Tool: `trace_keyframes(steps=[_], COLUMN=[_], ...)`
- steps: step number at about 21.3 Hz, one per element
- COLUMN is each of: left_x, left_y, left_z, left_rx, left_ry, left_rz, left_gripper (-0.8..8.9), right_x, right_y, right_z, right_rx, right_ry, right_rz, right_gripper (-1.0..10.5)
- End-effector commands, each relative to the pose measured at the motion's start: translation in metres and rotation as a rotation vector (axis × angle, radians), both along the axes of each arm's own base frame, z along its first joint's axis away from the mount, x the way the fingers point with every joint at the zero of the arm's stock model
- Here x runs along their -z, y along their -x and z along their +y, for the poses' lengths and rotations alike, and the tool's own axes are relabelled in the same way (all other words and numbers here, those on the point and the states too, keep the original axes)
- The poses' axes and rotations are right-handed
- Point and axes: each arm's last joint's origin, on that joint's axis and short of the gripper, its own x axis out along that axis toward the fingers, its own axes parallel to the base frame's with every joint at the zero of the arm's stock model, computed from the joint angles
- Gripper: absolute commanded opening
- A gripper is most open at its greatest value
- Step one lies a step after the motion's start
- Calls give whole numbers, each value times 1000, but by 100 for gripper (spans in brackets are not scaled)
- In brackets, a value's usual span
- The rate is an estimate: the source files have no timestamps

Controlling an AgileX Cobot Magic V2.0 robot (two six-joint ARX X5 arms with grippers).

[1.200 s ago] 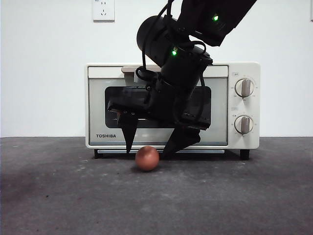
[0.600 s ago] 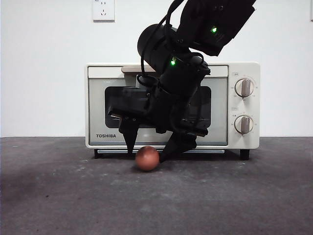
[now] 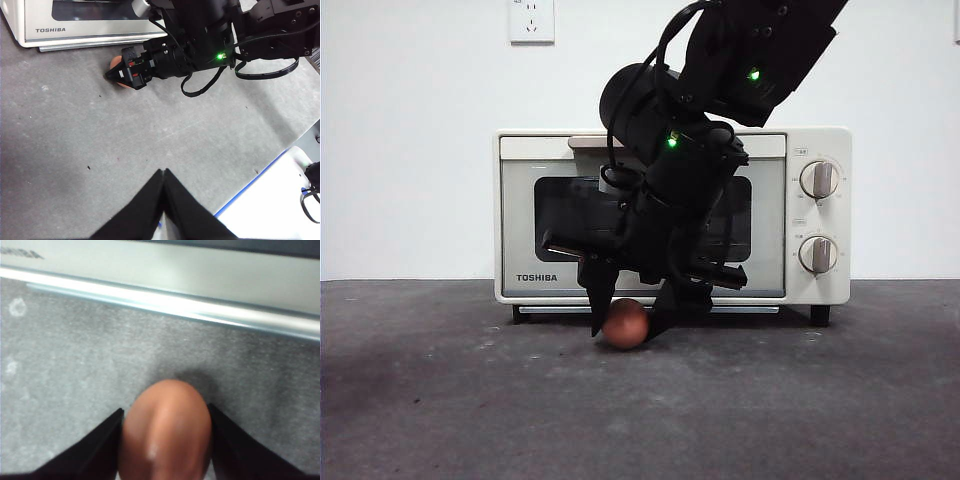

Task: Eggoven

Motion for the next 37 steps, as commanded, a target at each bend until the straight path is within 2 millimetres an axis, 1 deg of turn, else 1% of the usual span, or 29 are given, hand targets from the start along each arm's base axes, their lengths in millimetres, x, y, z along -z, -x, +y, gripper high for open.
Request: trace_keyframes(steps=[1,3,5,8,10,12,15,18,20,22,27,32,37], left_x=[-8,-10,-11,-14,-16,-17,-17,-19,-25,-29,-32,-27,-21], left_y=[-1,-3,-9,-25,-39,-55,-81,-106,-122,-137,-167,-194,-216], left_z=[0,-1,-2,-4,-8,-13,-24,-39,-50,-61,-81,-106,-127], left_rx=[10,1,-6,-19,-16,-13,-2,-12,-2,15,26,61,60], left_ry=[4,2,8,31,40,68,100,93,84,85,66,3,-44], left_rz=[-48,-68,-83,-102,-130,-154,-202,-224,-234,-254,-282,-292,-292], left_gripper=[7,7,7,7,7,7,7,7,7,7,7,7,7], right_x=[4,-6,-26,-64,-94,-122,-160,-189,-204,-214,-227,-238,-247], right_y=[1,6,17,41,61,80,105,127,140,151,168,185,202], right_z=[8,7,6,2,-6,-18,-45,-73,-90,-103,-125,-146,-165], right_rx=[-29,-61,-107,-203,-259,-280,-271,-246,-226,-204,-164,-135,-124], right_ry=[-7,9,29,64,85,116,142,143,135,134,137,119,78], right_rz=[21,7,-10,-46,-82,-128,-197,-259,-294,-322,-364,-406,-446], right_gripper=[3,3,3,3,3,3,3,3,3,3,3,3,3])
